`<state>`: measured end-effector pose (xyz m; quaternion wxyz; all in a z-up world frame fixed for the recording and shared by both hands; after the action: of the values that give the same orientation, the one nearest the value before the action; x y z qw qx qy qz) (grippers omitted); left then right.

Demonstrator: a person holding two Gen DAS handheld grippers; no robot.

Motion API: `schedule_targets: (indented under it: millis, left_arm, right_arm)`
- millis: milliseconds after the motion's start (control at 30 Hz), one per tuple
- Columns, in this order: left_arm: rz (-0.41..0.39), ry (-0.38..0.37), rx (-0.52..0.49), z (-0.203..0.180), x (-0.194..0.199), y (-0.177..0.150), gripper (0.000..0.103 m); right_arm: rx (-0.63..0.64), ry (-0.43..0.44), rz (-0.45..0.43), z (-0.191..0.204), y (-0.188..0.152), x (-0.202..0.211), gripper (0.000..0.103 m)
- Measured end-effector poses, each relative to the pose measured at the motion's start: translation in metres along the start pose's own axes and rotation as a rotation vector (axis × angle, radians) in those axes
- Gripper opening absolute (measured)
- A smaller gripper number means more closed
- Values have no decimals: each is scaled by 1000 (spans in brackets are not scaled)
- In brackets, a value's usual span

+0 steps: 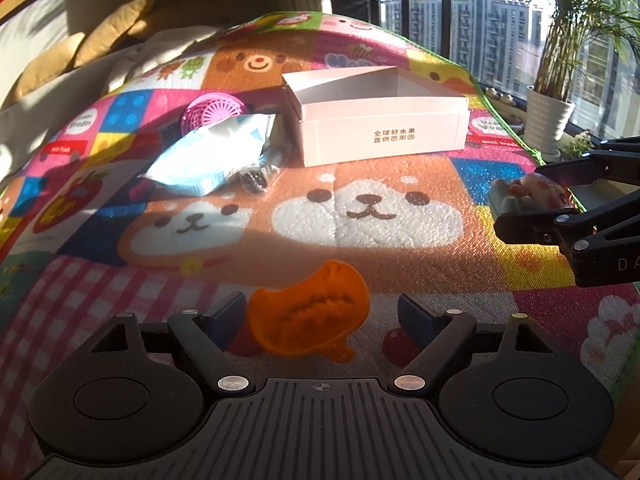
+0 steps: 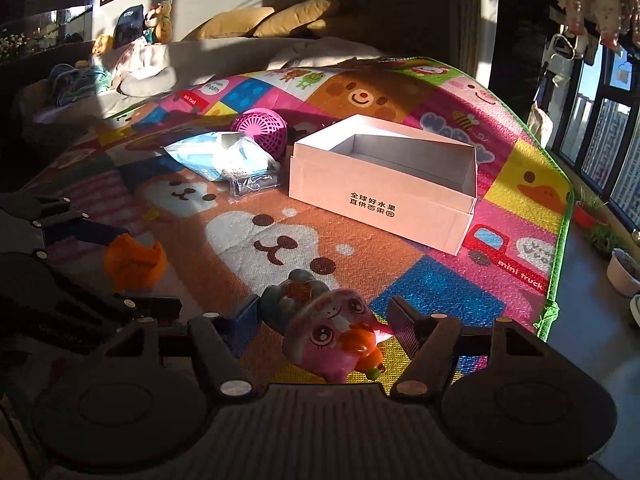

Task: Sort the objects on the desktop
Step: 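Drop the pumpkin into the white box with the left gripper while the right gripper places the pink pig there, then reach the right gripper to the black cylinder while the left gripper reaches the blue packet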

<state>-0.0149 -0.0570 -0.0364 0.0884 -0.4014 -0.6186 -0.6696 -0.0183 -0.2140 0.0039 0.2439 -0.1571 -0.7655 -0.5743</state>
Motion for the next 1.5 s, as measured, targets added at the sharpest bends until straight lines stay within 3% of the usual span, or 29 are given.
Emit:
schedule_targets:
  millis: [67, 100, 300, 433, 600, 700, 767, 867, 967, 1067, 1133, 1200, 1233, 1267, 1300, 1400, 1500]
  left_arm:
    - [3, -8, 12, 2, 0, -1, 69]
    - [2, -11, 10, 1, 0, 0, 61]
    - [-50, -12, -118, -13, 9, 29, 62]
    - [-146, -17, -196, -12, 5, 83, 62]
    - [-288, -31, -207, -5, -25, 177, 62]
    - [-319, -62, -200, 4, -51, 232, 100]
    - [-332, -20, -174, 17, -50, 243, 99]
    - [-343, 26, -144, 42, -30, 220, 102]
    - [-314, 110, -134, 68, -14, 166, 103]
    - [-231, 132, -13, 94, -12, 114, 103]
    - [-194, 133, 75, 111, -9, 89, 103]
    - [-187, 155, 128, 124, 0, 71, 103]
    - [-189, 165, 150, 131, 8, 62, 103]
    - [-192, 166, 161, 135, 12, 58, 103]
    - [-198, 168, 169, 139, 19, 55, 103]
    - [-231, 183, 171, 149, 36, 53, 103]
    - [-251, 175, 176, 151, 44, 54, 103]
  right_arm:
    - [-14, 6, 6, -1, -1, 2, 70]
    - [-19, 7, 4, -2, -1, 4, 70]
    - [-40, 14, -12, -11, 9, 15, 70]
    - [-76, 2, -66, -32, 41, 14, 70]
    - [-264, -34, -149, -89, 134, -14, 69]
    - [-340, -50, -166, -118, 186, -45, 82]
    - [-377, -92, -177, -132, 200, -59, 86]
    - [-380, -117, -161, -140, 194, -73, 87]
    - [-334, -157, -131, -128, 169, -88, 90]
    - [-222, -162, -122, -88, 147, -100, 90]
    - [-81, -142, -179, -40, 135, -98, 90]
    - [70, -104, -239, 8, 123, -91, 81]
    - [139, -69, -248, 33, 117, -89, 70]
    - [183, -43, -244, 50, 113, -88, 62]
    - [234, -10, -233, 71, 109, -88, 61]
    - [323, 18, -258, 114, 105, -91, 61]
    - [357, 9, -253, 132, 107, -101, 64]
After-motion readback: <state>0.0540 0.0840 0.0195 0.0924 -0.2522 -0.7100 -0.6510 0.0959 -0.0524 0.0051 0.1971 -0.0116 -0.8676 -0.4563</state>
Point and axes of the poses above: each gripper's, at about its wrist camera, not at the fingertips, and x roughly against the way its jaws point, z to its left, y to its top, the point moved 7 cm from there along -x, roughly the way its jaws point, and after that the axes turned 13 degrees about -y, right-handed, at the moved point
